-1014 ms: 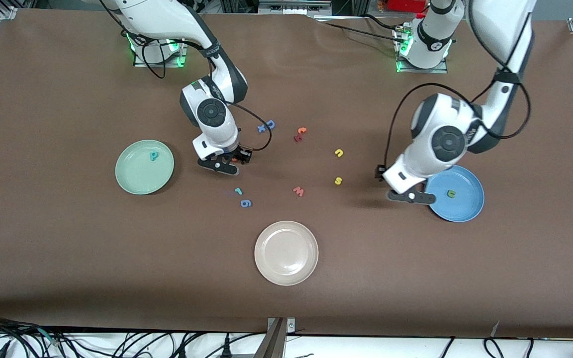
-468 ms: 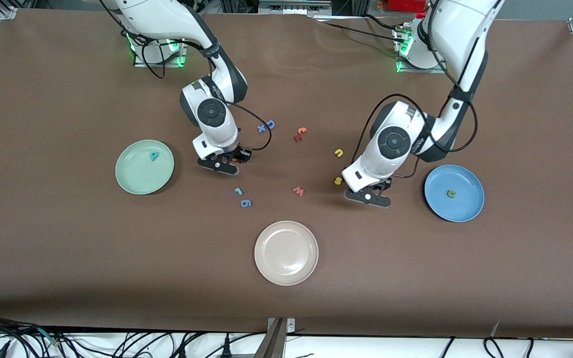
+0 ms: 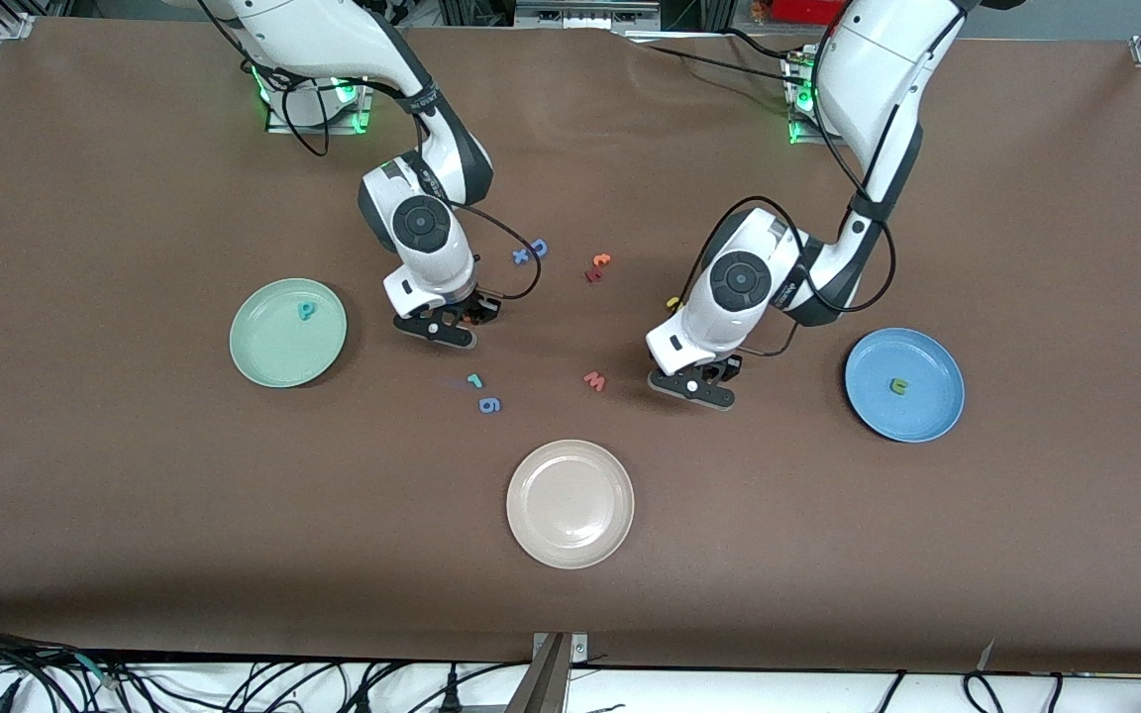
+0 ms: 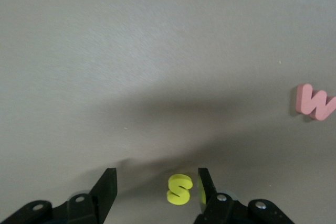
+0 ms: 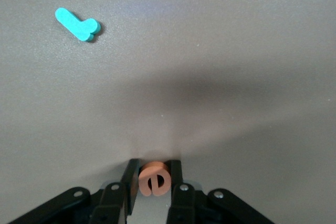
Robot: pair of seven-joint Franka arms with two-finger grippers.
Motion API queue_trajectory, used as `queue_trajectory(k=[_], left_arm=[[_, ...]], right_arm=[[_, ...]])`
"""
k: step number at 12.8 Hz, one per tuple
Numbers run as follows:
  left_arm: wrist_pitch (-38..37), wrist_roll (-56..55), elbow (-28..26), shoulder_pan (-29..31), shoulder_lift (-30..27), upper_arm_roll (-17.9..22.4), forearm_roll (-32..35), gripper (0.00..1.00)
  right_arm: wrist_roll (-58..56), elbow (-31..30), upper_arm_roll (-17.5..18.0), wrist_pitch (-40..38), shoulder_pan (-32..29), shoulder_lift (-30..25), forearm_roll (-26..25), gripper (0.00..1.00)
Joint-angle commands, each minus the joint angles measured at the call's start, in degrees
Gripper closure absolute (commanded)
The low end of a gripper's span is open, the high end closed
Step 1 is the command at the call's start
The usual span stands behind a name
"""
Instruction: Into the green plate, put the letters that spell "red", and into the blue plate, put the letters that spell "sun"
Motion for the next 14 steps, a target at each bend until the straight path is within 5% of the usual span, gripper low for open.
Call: queue_trajectory(k=[1, 6, 11, 14], left_arm=[[0.9, -0.3, -1.5, -1.8, 0.0, 0.5, 1.6, 0.29], [3.4, -0.3, -4.3, -2.3, 0.4, 0.5, 1.6, 0.30], [5.1, -0.3, -4.5, -2.2, 0.5, 0.7, 1.6, 0.52], [5.2, -0.3, -4.4, -2.2, 0.6, 0.9, 1.6, 0.68]], right_arm=[[-3.1, -0.5, -2.1, -1.4, 0.4, -2.1, 0.6, 0.78], [-23.2, 0.1, -11.3, -12.9, 0.1, -7.2, 0.7, 0.78], [-51.7, -0.1, -22.4, -16.3, -1.2, -8.5, 1.0, 0.77], [-62.5, -1.2, -22.5, -16.4, -8.4, -7.3, 1.1, 0.77]])
